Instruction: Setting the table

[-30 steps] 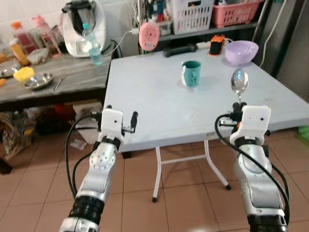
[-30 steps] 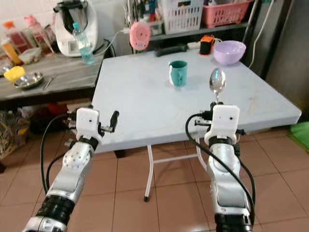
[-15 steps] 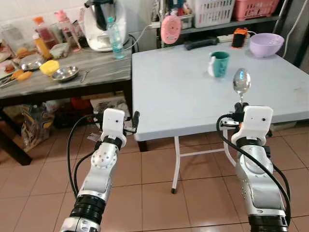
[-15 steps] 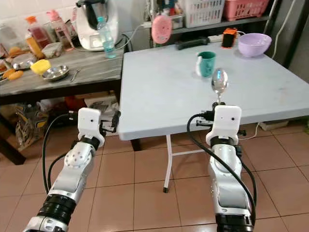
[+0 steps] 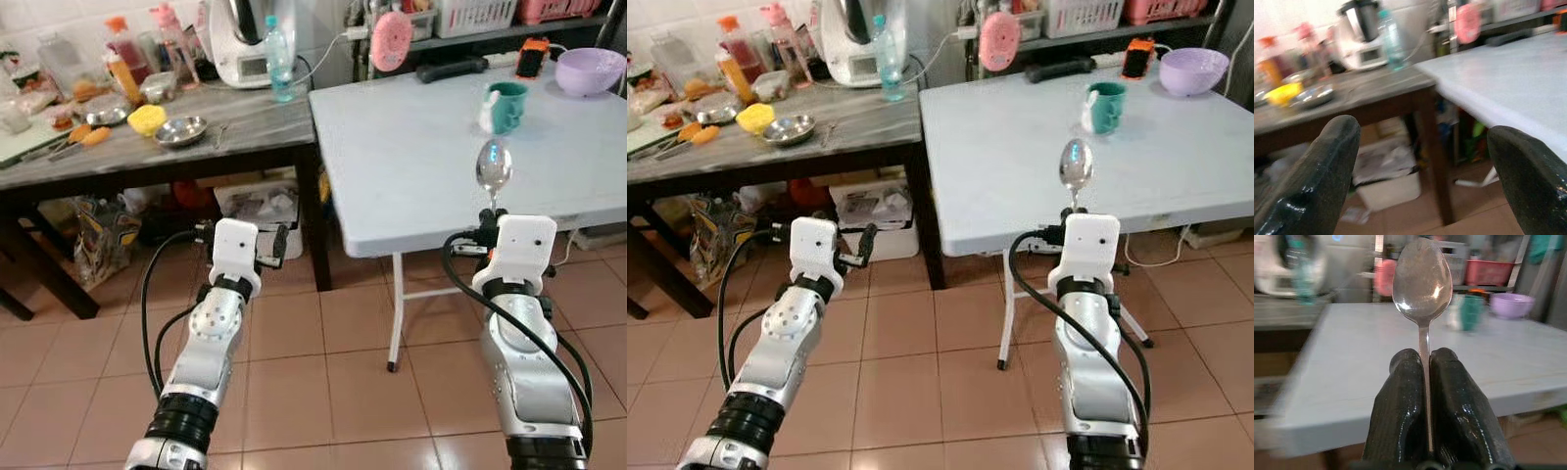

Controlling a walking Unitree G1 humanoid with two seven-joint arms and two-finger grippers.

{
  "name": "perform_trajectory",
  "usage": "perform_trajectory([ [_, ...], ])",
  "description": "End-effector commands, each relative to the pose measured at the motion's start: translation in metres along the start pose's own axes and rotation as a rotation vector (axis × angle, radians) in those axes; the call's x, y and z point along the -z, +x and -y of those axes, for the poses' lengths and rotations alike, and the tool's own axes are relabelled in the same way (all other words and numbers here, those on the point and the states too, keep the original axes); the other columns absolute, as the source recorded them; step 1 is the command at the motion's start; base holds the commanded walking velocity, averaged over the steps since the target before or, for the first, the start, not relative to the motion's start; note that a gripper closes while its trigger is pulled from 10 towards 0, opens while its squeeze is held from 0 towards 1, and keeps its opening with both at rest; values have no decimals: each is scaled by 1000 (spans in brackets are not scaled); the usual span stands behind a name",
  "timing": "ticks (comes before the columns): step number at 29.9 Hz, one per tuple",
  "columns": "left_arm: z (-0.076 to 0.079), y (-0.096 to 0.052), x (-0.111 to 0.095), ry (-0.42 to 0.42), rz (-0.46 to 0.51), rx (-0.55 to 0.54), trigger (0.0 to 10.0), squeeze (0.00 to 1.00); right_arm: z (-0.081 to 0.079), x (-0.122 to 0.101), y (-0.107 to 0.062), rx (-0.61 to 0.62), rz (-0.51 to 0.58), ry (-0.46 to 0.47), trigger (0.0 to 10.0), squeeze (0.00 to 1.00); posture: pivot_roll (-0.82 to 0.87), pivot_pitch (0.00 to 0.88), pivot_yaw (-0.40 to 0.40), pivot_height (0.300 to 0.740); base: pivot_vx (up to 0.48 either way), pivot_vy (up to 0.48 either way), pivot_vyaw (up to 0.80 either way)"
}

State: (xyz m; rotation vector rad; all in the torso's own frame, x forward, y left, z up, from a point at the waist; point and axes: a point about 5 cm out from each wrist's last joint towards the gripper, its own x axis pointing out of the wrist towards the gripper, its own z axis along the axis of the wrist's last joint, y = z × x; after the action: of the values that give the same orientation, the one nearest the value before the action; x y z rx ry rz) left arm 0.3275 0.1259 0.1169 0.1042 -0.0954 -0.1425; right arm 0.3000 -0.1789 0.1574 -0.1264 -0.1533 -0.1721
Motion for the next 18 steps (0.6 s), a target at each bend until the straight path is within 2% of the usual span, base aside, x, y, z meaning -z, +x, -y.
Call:
perform_trajectory([
  [1, -4, 1, -1, 5, 4, -4, 10000, 0, -5, -7, 2, -19, 26, 0, 10000, 0, -134, 0, 102, 740, 0, 431, 0],
  [11, -4, 1, -1, 8, 2, -14, 10000, 0, -5, -6, 3, -21, 26, -5, 10000, 0, -130, 0, 100, 740, 0, 411, 0],
  [14, -3, 0, -4, 6, 32, 17, 10000, 0, -5, -7, 3, -21, 27, -7, 10000, 0, -131, 0, 100, 740, 0, 0, 0],
  [18, -2, -2, -2, -21, 7, 59, 10000, 0, -3, -6, 2, -18, 26, -10, 10000, 0, -133, 0, 102, 740, 66, 0, 0],
])
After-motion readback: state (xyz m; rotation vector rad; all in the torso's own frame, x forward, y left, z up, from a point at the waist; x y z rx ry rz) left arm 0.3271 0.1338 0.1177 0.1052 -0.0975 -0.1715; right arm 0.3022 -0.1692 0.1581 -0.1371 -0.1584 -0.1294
